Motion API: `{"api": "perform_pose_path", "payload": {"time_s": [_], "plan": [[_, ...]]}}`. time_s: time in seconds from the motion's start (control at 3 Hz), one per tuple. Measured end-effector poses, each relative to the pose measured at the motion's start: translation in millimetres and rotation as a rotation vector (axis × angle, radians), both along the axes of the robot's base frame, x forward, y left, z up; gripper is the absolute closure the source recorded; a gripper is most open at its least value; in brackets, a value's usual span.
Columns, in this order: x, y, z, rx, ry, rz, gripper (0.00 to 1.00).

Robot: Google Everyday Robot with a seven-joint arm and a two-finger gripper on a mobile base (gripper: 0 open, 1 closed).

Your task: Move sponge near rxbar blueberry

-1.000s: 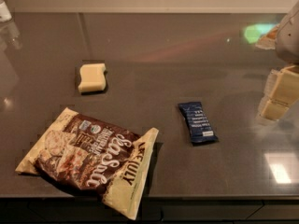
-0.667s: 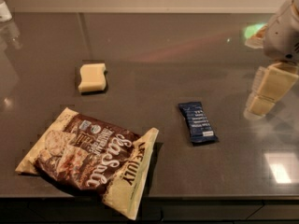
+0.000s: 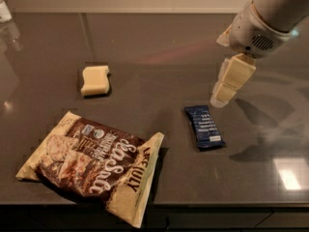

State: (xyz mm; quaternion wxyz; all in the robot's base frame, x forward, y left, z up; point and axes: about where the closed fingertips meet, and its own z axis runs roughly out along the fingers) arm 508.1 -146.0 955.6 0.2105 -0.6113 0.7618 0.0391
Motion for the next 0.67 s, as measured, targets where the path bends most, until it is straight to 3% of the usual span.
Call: {"api": "perform_pose_path", "payload": {"time_s": [0.67], "plan": [[58.4, 72.4, -16.1, 0.113, -0.002, 0.039, 0.0]]}}
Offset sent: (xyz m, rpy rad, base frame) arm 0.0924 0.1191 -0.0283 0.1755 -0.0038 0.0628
